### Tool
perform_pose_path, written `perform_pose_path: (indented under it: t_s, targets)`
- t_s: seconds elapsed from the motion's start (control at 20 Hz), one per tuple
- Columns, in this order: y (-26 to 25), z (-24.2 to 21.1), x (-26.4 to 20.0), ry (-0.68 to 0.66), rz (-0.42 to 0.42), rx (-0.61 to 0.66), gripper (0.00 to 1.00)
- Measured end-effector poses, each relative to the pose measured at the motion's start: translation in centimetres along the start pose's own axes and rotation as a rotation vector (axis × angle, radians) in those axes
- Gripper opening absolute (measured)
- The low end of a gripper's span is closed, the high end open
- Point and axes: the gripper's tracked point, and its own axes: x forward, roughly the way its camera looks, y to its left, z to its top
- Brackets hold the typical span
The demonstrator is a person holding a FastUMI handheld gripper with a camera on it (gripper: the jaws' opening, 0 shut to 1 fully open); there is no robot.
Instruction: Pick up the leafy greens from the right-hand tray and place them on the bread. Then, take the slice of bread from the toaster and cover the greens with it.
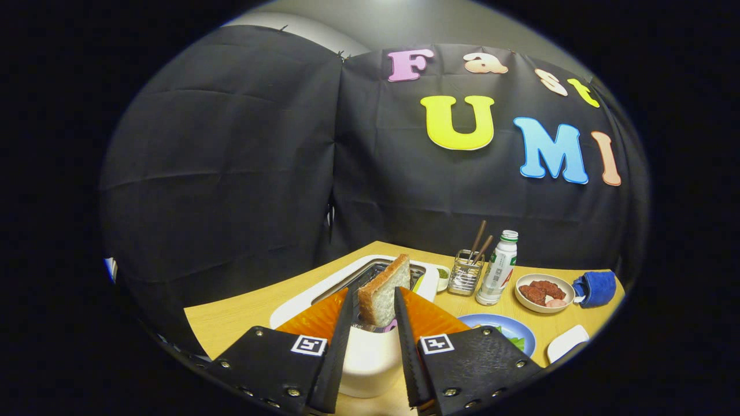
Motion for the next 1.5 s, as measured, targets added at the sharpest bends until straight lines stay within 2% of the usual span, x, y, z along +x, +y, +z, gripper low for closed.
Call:
perform_pose_path:
  t_s: [0.2,0.25,0.3,0.35,0.4,0.45,0.7,1.15,1.3,1.5]
  targets:
    - [-0.7,-0.2,1.7,0.019,-0.080,-0.014,0.45]
    - [-1.0,-0.3,1.8,0.024,-0.088,-0.012,0.37]
    - [-1.0,-0.2,2.0,0.019,-0.082,-0.006,0.22]
    - [-1.3,-0.3,2.1,0.024,-0.086,-0.014,0.14]
    - [-1.3,-0.1,2.0,0.018,-0.077,-0.011,0.14]
    - [-1.3,0.1,1.8,0.017,-0.068,-0.005,0.08]
    - [-1.6,0.8,1.7,0.006,-0.017,0.029,0.08]
    - [-3.2,8.2,-2.4,-0.128,-0.006,0.027,0.08]
    - [-5.6,10.0,-4.4,-0.179,-0.032,0.019,0.08]
    - [-9.0,9.4,-6.2,-0.179,-0.086,0.014,0.08]
